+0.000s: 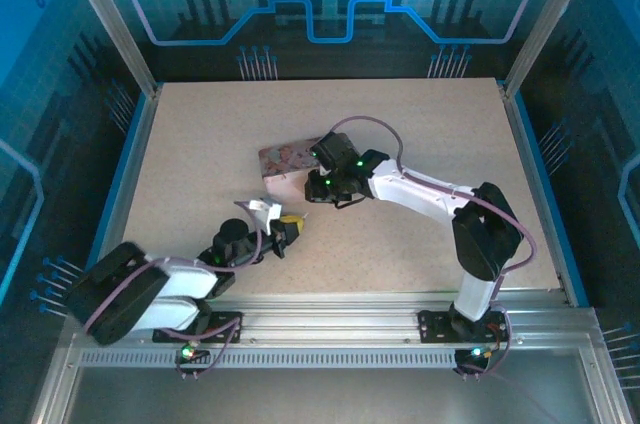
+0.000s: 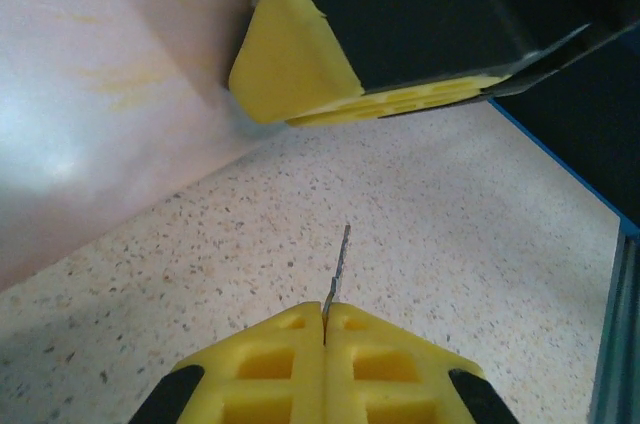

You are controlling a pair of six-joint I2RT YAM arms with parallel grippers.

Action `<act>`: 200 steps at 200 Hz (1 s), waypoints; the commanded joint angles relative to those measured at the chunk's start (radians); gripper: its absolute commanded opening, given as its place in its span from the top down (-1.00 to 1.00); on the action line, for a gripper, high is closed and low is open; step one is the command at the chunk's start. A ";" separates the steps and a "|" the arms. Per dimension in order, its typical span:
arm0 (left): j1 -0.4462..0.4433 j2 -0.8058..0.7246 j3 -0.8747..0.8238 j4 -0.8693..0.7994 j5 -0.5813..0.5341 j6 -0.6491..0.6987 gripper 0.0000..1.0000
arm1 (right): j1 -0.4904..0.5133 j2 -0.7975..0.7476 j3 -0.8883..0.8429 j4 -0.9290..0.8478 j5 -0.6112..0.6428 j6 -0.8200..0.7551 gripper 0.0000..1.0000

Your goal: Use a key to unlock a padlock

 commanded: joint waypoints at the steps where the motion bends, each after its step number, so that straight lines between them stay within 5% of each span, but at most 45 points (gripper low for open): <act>1: -0.007 0.108 0.025 0.259 0.003 -0.003 1.00 | -0.017 -0.071 0.004 0.039 -0.060 0.025 0.98; 200: 0.028 0.224 0.147 0.262 0.011 -0.078 1.00 | -0.070 -0.189 -0.088 0.165 -0.115 0.149 1.00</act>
